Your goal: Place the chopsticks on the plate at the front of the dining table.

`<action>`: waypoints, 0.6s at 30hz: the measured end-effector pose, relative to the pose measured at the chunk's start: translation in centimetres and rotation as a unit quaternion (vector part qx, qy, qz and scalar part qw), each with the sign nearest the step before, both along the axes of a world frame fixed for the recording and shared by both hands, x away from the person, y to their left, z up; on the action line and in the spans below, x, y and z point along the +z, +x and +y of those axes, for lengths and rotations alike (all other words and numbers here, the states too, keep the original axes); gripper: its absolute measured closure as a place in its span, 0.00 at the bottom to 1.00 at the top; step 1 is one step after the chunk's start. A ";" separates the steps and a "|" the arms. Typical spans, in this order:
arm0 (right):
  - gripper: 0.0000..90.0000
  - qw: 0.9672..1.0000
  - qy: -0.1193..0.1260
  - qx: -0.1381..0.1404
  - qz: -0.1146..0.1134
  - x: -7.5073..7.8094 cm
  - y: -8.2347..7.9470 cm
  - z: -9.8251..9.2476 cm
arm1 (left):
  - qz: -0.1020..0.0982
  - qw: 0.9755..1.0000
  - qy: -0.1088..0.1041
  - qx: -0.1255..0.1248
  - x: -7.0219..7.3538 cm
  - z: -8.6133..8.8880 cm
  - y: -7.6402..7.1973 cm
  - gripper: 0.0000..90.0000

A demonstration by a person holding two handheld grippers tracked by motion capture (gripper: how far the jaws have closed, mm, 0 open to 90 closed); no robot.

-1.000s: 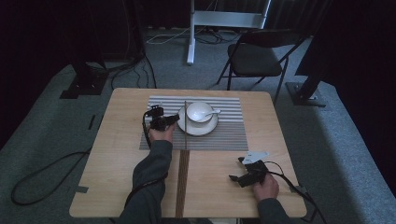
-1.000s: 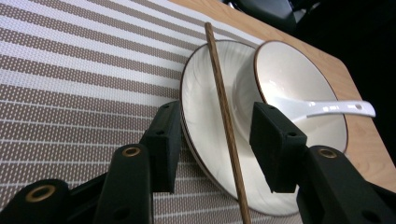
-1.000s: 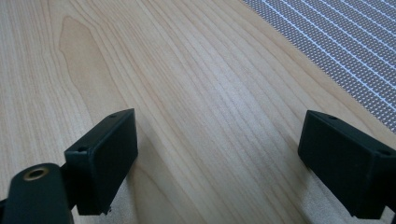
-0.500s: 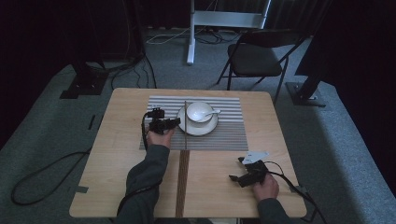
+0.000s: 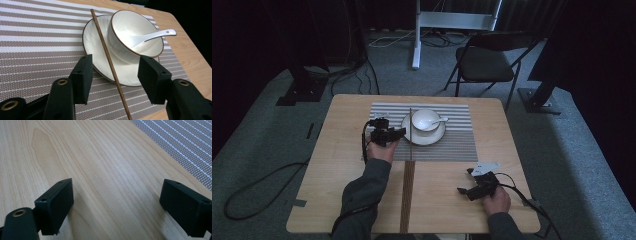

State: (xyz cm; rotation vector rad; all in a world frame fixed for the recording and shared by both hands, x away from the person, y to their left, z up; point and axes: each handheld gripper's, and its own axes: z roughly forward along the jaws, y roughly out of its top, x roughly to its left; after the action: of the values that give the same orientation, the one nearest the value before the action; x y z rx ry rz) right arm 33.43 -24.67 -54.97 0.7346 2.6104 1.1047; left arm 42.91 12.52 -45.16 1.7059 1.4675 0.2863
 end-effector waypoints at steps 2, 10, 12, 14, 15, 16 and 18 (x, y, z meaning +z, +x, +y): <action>0.13 1.000 0.000 0.000 0.000 0.0 0.0 0.0 | 0.000 1.000 0.000 -0.004 0.2 0.1 -0.2 0.51; 0.13 1.000 0.000 0.000 0.000 0.0 0.0 0.0 | -0.003 1.000 -0.010 -0.021 0.8 0.1 -1.0 0.48; 0.13 1.000 0.000 0.000 0.000 0.0 0.0 0.0 | -0.004 1.000 -0.009 -0.023 0.9 0.2 -1.2 0.47; 0.13 1.000 0.000 0.000 0.000 0.0 0.0 0.0 | -0.005 1.000 -0.010 -0.026 1.0 0.2 -1.4 0.47; 0.13 1.000 0.000 0.000 0.000 0.0 0.0 0.0 | -0.005 1.000 -0.010 -0.026 1.0 0.2 -1.4 0.47; 0.13 1.000 0.000 0.000 0.000 0.0 0.0 0.0 | -0.005 1.000 -0.010 -0.026 1.0 0.2 -1.4 0.47; 0.13 1.000 0.000 0.000 0.000 0.0 0.0 0.0 | -0.010 1.000 -0.007 -0.028 1.2 0.3 -1.7 0.46</action>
State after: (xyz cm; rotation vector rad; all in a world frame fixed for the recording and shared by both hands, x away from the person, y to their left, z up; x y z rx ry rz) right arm 33.43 -24.67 -54.97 0.7348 2.6096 1.1055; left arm 41.17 12.85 -43.99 1.7251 1.4013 0.2622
